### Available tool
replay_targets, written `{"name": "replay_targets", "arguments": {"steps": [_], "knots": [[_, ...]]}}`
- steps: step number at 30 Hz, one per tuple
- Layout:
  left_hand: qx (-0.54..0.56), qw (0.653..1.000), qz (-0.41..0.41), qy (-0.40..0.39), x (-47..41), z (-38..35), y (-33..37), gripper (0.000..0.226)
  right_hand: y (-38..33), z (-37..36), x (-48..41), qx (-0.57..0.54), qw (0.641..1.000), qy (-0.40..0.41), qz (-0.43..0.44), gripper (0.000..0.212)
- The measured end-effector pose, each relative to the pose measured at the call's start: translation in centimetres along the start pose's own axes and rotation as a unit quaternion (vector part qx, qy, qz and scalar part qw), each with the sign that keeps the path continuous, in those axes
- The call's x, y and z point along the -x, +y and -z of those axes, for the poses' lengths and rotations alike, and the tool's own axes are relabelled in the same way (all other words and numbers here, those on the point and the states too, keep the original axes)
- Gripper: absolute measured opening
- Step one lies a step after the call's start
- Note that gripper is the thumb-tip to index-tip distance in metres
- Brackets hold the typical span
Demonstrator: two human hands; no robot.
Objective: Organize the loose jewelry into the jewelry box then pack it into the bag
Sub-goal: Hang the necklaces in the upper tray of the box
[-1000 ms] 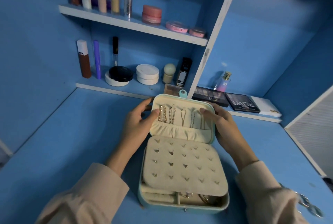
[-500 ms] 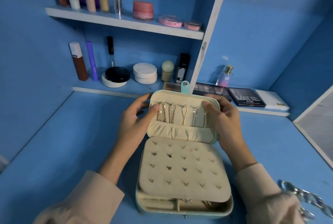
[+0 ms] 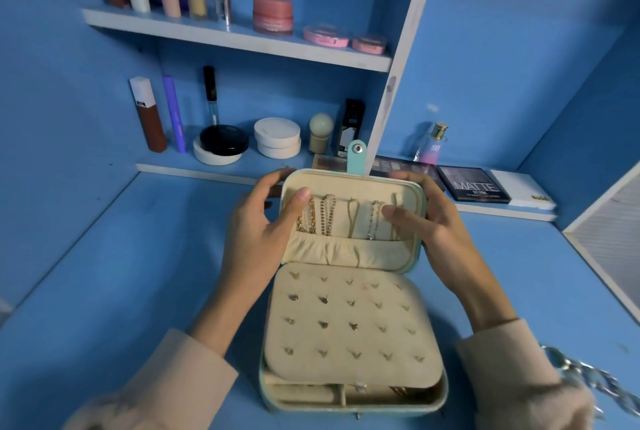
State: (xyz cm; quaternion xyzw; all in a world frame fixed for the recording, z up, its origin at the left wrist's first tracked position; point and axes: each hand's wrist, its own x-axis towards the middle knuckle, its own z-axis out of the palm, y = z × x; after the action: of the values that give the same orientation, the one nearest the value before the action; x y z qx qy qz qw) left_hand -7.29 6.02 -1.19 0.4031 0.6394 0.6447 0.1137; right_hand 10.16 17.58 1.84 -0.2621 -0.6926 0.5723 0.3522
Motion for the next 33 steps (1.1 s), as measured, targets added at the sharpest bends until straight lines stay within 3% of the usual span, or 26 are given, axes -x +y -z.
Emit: {"name": "replay_targets", "arguments": {"steps": [4, 13, 20, 26, 29, 33], "knots": [[-0.022, 0.999, -0.009, 0.022, 0.2, -0.1, 0.6, 0.018, -0.3, -0.3, 0.2, 0.007, 1.0, 0.008, 0.015, 0.037], [-0.002, 0.998, -0.029, 0.047, 0.2, -0.4, 0.7, 0.013, -0.5, -0.8, 0.3, 0.003, 0.998, 0.024, 0.056, 0.03], [-0.008, 0.999, -0.04, 0.035, 0.6, -0.3, 1.3, 0.017, -0.5, -1.3, 0.1, -0.006, 0.993, 0.086, 0.076, 0.022], [-0.043, 0.995, -0.069, -0.053, 1.1, 0.3, 1.6, 0.047, -0.5, -1.6, 0.0, 0.003, 0.988, 0.123, 0.095, 0.02], [-0.06, 0.995, -0.07, -0.047, 0.9, 0.1, 1.6, 0.047, -0.6, -1.5, 0.2, 0.054, 0.985, 0.118, 0.116, 0.018], [-0.061, 0.993, -0.098, -0.026, 0.6, 0.1, 1.6, 0.04, -1.1, -1.7, 0.8, 0.265, 0.94, 0.094, 0.192, 0.029]]}}
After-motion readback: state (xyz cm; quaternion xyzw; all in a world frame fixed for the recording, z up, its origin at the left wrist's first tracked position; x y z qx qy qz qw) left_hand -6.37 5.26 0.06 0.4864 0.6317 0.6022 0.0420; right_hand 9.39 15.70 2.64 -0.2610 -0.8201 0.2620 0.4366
